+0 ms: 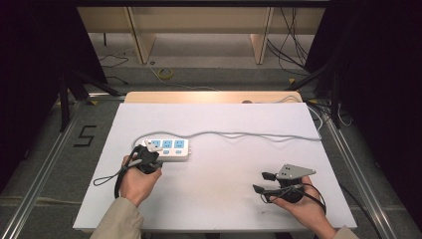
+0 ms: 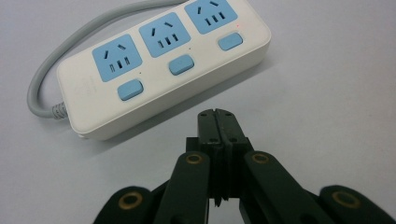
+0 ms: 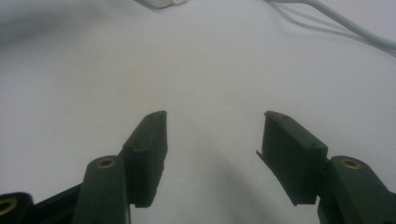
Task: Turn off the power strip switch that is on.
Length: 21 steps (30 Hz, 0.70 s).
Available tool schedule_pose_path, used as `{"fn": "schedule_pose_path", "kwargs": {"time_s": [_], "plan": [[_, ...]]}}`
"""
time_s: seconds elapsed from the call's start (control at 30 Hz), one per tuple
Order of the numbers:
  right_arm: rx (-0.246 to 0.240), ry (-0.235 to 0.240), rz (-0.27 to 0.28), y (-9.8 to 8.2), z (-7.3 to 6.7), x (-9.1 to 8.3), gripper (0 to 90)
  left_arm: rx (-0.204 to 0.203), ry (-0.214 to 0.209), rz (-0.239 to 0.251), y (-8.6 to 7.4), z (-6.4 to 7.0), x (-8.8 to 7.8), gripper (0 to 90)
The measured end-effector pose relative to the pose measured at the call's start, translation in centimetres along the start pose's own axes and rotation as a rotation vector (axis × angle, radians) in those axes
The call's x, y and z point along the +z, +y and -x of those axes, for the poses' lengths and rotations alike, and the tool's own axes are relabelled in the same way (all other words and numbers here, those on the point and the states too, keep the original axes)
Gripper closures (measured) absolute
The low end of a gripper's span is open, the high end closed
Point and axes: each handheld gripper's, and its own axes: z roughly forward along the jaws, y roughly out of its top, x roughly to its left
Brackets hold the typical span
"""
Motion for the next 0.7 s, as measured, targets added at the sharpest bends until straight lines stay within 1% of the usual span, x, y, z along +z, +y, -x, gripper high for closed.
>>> {"fn": "schedule_pose_path", "kwargs": {"time_s": [0.2, 0.27, 0.53, 0.7], "plan": [[-0.001, -0.001, 0.000, 0.0, 0.0, 0.0, 41.5, 0.008, -0.002, -0.003, 0.5, 0.2, 0.2, 89.9], [-0.001, -0.001, 0.000, 0.0, 0.0, 0.0, 41.5, 0.016, -0.003, -0.008, 0.6, 0.2, 0.2, 90.0], [0.000, 0.000, 0.001, 0.0, 0.0, 0.0, 41.4, 0.017, -0.003, -0.015, 1.1, 0.2, 0.5, 89.9], [0.000, 0.000, 0.000, 0.0, 0.0, 0.0, 41.4, 0.032, -0.001, -0.028, 1.4, 0.2, 0.6, 89.9]]}}
